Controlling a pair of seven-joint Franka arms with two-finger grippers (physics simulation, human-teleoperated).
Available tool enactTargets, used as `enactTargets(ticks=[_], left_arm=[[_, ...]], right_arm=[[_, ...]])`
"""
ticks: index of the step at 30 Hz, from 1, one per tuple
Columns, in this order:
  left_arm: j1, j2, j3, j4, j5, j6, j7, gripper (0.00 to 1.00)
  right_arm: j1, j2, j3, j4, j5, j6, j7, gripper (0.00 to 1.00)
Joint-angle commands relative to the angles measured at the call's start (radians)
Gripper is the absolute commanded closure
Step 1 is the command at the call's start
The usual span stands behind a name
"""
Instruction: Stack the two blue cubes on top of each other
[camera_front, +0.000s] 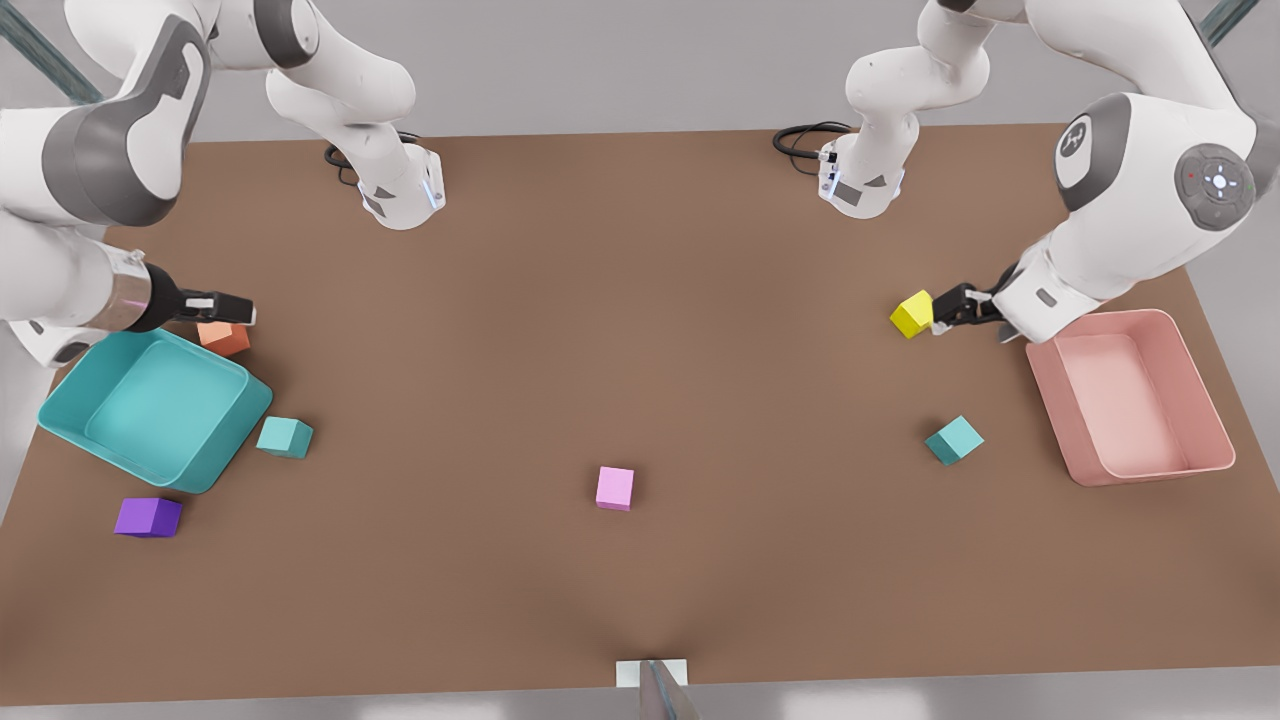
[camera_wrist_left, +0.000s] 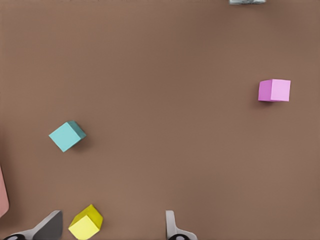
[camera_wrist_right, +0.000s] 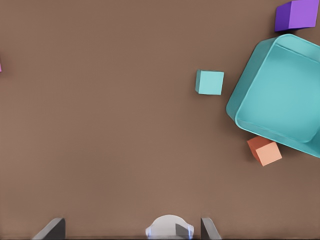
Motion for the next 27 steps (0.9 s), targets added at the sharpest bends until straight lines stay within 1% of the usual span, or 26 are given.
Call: enactTargets(ticks=[1, 2, 3, 5, 6, 8, 9, 11, 14, 16, 20, 22, 26, 27], left_arm=[[0.010, 0.001, 0.001, 0.000, 0.006, 0.066, -0.171, 0.00], [0.004, 0.015, 0.002, 0.001, 0.006, 0.060, -0.169, 0.00], [0.008, 0.024, -0.001, -0.005, 0.019, 0.053, -0.163, 0.00], [0.001, 0.092, 0.001, -0.014, 0.065, 0.050, -0.039, 0.00], [-0.010, 0.138, -0.001, -0.002, 0.115, 0.065, -0.040, 0.00], [-0.013, 0.199, 0.001, 0.012, 0.130, 0.079, -0.031, 0.00], [-0.004, 0.207, 0.001, 0.030, 0.135, 0.076, -0.031, 0.00], [-0.015, 0.213, 0.001, 0.029, 0.135, 0.076, -0.040, 0.00], [-0.012, 0.221, 0.001, 0.023, 0.137, 0.063, -0.040, 0.00], [-0.002, 0.222, 0.001, 0.017, 0.137, 0.063, -0.050, 0.00], [0.002, 0.224, 0.010, 0.014, 0.138, 0.065, -0.050, 0.00], [0.002, 0.224, 0.010, 0.014, 0.140, 0.063, -0.050, 0.00], [0.004, 0.224, 0.010, 0.015, 0.140, 0.063, -0.048, 0.00], [0.004, 0.224, 0.010, 0.014, 0.140, 0.063, -0.050, 0.00]], right_arm=[[-0.004, -0.023, 0.001, -0.065, 0.001, 0.041, 0.116, 0.00], [-0.006, -0.112, 0.001, -0.243, -0.001, 0.173, 0.114, 0.00], [-0.007, -0.150, 0.001, -0.379, 0.001, 0.275, 0.114, 0.00], [-0.018, -0.140, 0.000, -0.461, 0.001, 0.375, 0.114, 0.00], [-0.027, -0.109, -0.003, -0.460, -0.001, 0.391, 0.116, 0.00], [-0.044, -0.049, -0.009, -0.472, -0.001, 0.421, 0.116, 0.00], [-0.052, -0.046, -0.011, -0.509, -0.001, 0.464, 0.119, 0.00], [-0.067, -0.043, -0.072, -0.561, 0.004, 0.489, 0.157, 0.00], [-0.080, -0.040, -0.074, -0.642, 0.002, 0.567, 0.140, 0.00], [-0.089, 0.011, -0.091, -0.644, 0.044, 0.572, 0.144, 0.00], [-0.096, 0.109, -0.101, -0.644, 0.048, 0.656, 0.142, 0.00], [-0.098, 0.133, -0.140, -0.642, 0.048, 0.658, 0.139, 0.00], [-0.122, 0.155, -0.155, -0.673, 0.058, 0.656, 0.113, 0.00], [-0.121, 0.173, -0.173, -0.671, 0.098, 0.658, 0.111, 0.00]])
